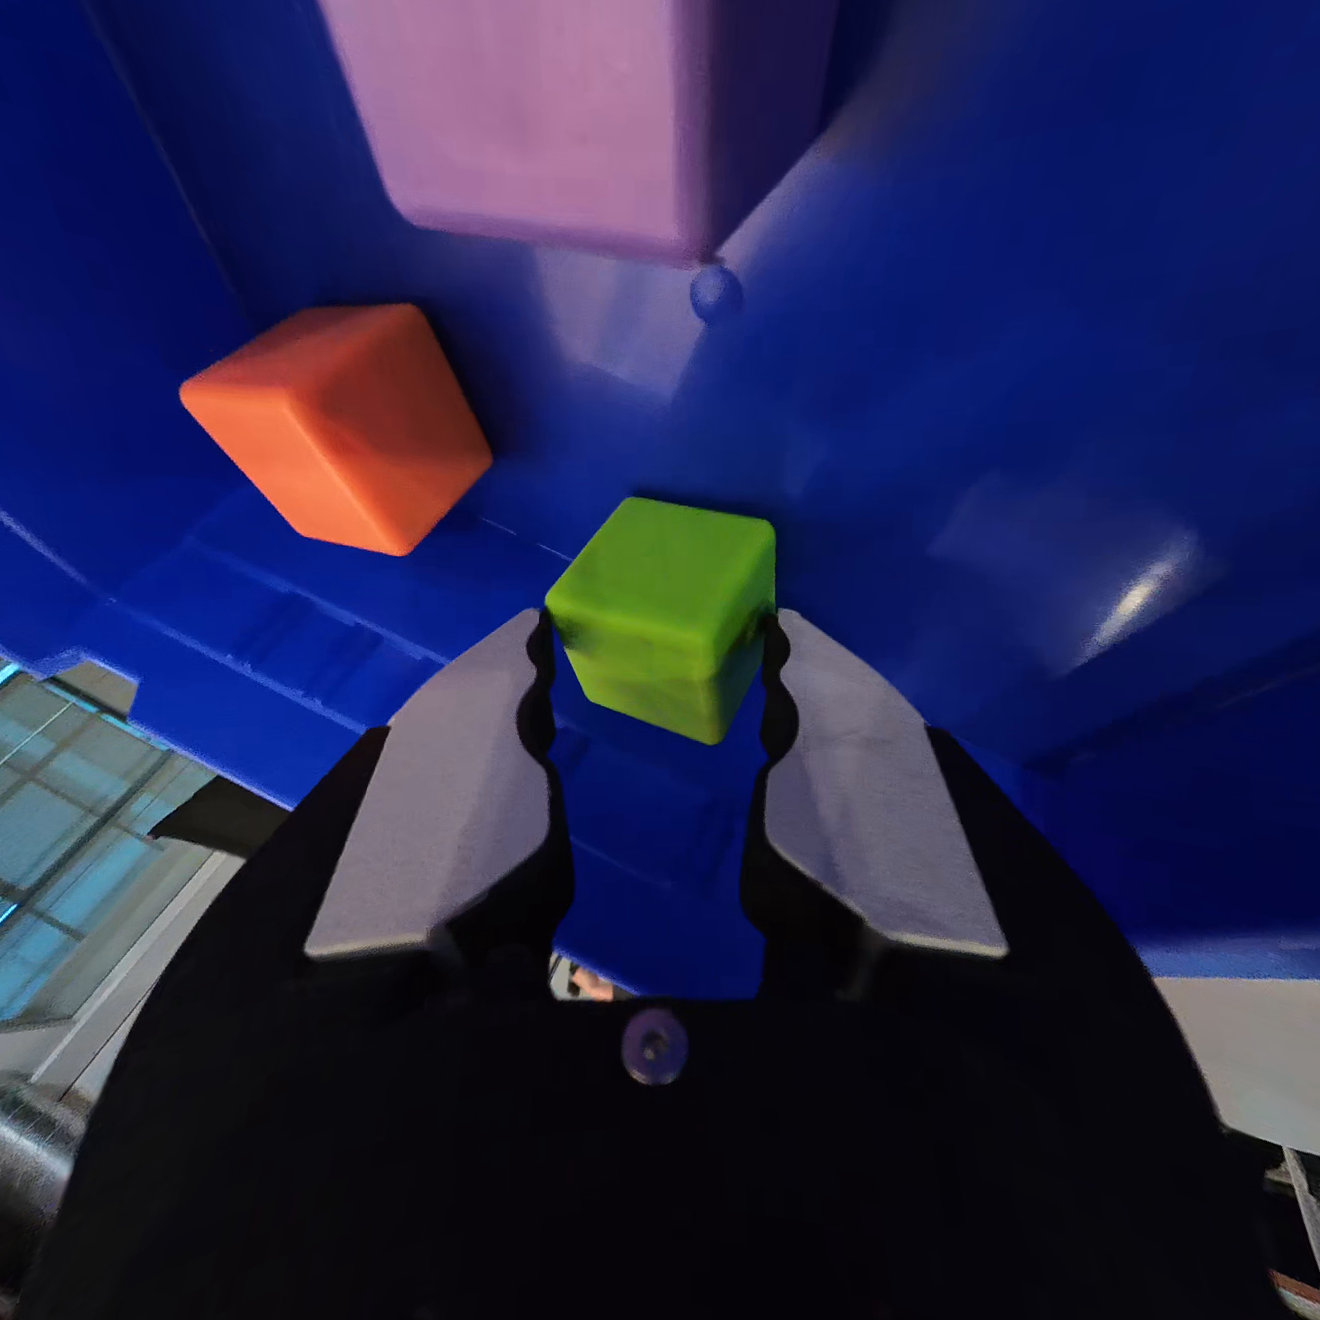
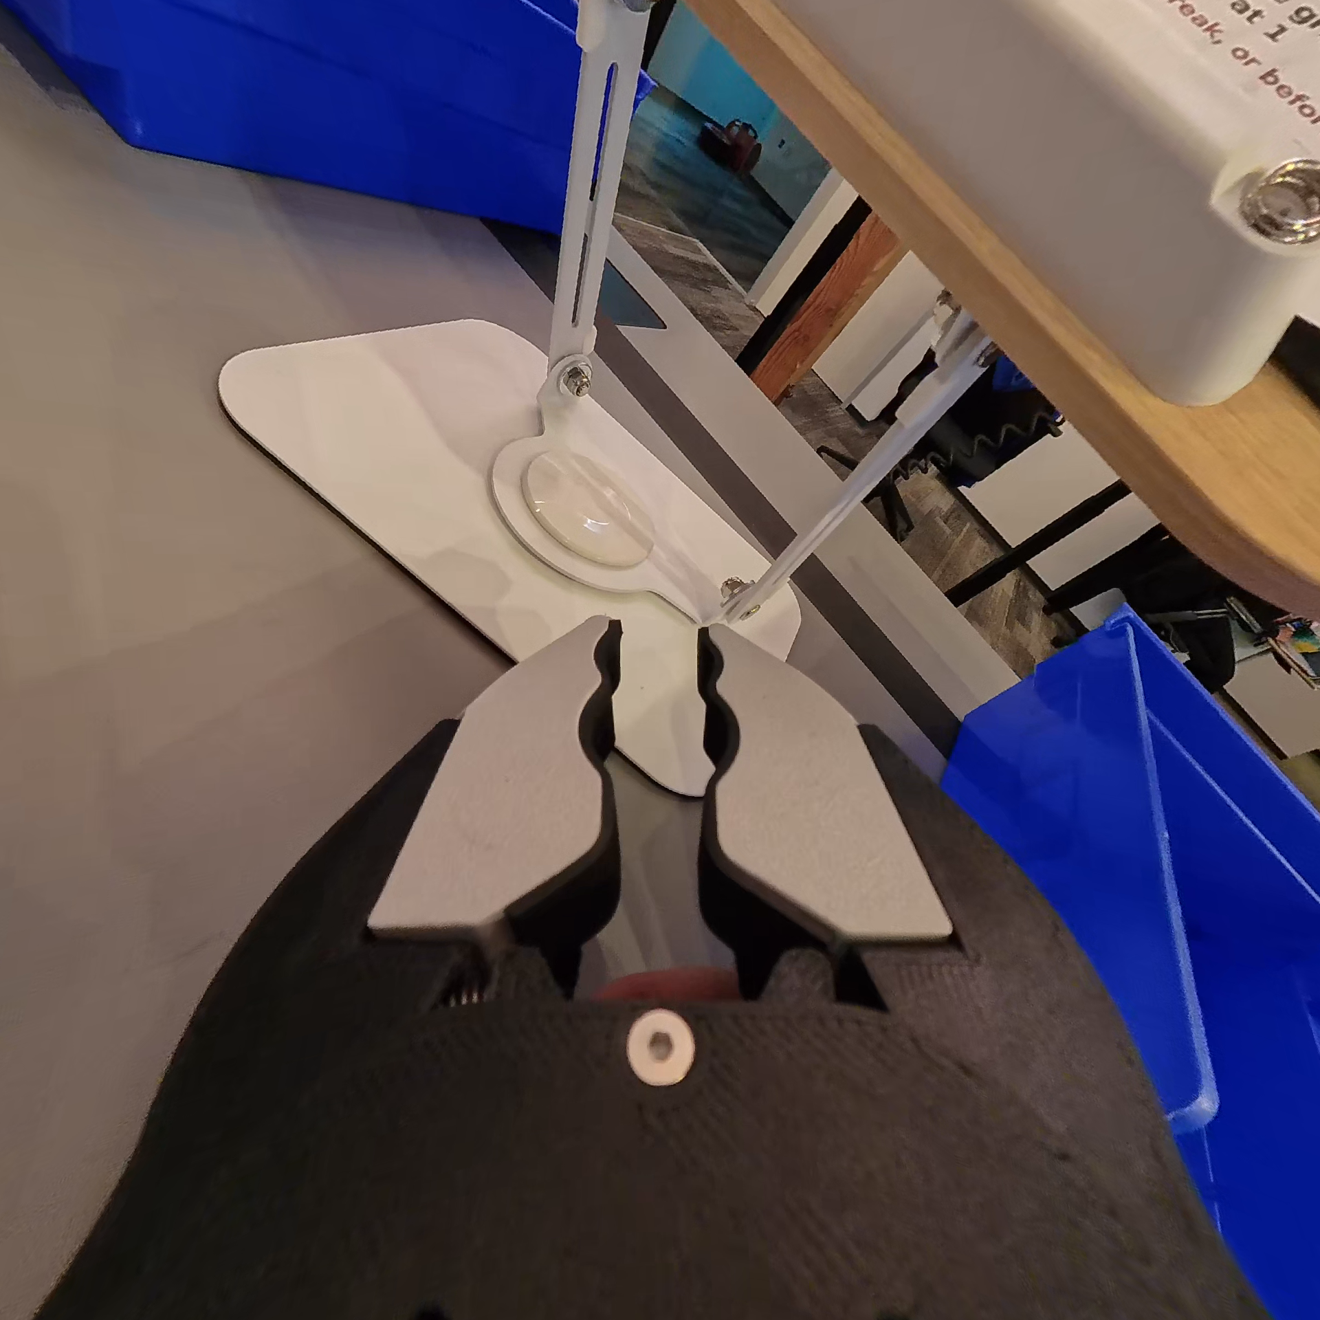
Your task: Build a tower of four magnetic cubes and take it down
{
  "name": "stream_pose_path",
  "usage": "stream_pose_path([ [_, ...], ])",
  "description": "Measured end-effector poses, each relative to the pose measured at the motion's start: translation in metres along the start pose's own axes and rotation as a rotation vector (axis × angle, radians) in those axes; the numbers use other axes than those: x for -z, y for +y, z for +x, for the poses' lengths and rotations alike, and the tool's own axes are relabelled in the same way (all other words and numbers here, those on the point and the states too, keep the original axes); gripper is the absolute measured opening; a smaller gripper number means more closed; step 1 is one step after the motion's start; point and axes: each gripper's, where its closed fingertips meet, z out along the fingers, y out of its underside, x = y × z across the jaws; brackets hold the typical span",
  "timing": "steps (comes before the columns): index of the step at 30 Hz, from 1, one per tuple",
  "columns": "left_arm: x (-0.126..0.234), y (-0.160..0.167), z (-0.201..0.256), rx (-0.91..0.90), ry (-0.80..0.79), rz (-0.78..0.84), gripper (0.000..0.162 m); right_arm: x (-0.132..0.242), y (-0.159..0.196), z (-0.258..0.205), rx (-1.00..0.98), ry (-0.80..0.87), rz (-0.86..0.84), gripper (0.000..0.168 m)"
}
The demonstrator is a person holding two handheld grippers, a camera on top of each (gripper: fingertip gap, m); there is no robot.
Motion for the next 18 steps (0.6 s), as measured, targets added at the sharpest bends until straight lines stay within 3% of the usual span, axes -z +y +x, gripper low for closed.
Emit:
stream_pose_path([
  [12,-0.009,-0.004,0.005,-0.031,0.105,0.028,0.054,-0.001,0.001,-0.002,0.009,-0.006,-0.006,0.021],
  [15,0.008,-0.002,0.012,-0.006,0.079,0.097,0.053,-0.001,0.001,-0.001,0.005,-0.006,-0.007,0.021],
  [18,0.048,0.001,0.026,0.059,0.046,0.242,0.053,-0.001,0.001,-0.001,0.002,-0.005,-0.007,0.021],
])
